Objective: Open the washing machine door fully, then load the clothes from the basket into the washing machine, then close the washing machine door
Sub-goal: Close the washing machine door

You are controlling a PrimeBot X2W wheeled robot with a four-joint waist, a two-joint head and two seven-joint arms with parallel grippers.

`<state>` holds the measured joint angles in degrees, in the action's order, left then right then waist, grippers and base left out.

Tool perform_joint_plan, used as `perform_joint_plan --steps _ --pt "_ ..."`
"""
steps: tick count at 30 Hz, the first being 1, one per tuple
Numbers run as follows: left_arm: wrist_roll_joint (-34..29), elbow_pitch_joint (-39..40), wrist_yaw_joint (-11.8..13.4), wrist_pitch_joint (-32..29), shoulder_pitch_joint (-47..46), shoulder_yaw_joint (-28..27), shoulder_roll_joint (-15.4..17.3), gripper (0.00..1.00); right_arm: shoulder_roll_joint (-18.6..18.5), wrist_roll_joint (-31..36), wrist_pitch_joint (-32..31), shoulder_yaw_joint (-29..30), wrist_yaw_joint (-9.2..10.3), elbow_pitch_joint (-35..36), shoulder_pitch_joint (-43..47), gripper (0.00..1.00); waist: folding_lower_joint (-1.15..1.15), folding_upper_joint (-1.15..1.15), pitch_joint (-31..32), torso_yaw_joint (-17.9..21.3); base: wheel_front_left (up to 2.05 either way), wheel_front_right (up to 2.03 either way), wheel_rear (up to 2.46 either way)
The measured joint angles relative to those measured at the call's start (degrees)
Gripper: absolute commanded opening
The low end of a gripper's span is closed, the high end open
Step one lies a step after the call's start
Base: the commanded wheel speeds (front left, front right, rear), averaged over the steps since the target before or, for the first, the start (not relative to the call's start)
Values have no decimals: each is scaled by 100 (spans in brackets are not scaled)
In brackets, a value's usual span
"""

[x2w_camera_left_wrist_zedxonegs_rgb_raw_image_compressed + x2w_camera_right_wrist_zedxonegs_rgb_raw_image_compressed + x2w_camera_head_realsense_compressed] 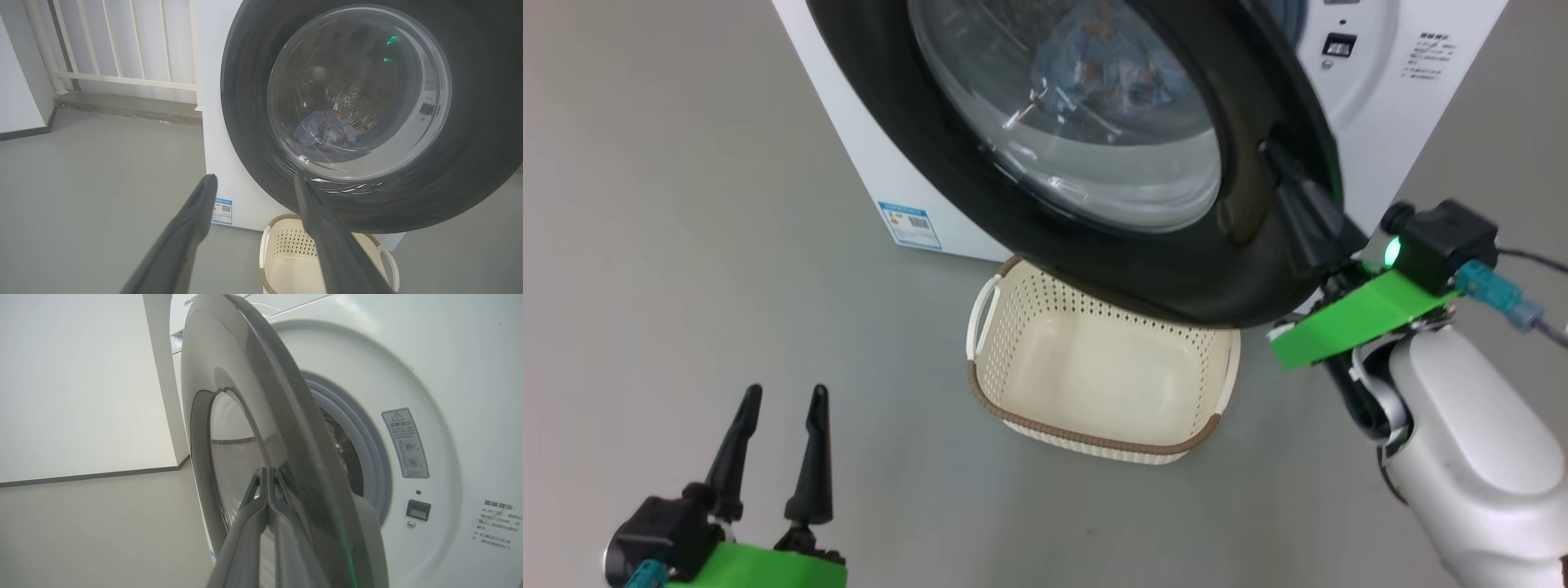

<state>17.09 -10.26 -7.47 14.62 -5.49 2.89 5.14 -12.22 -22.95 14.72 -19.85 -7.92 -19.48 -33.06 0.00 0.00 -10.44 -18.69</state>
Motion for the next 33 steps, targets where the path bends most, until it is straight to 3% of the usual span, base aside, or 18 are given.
perform_joint_plan --steps 33 --pt "163 108 0 1 -1105 547 -315 100 -335 544 2 966 0 -804 -2045 0 0 0 -1309 -586 0 0 0"
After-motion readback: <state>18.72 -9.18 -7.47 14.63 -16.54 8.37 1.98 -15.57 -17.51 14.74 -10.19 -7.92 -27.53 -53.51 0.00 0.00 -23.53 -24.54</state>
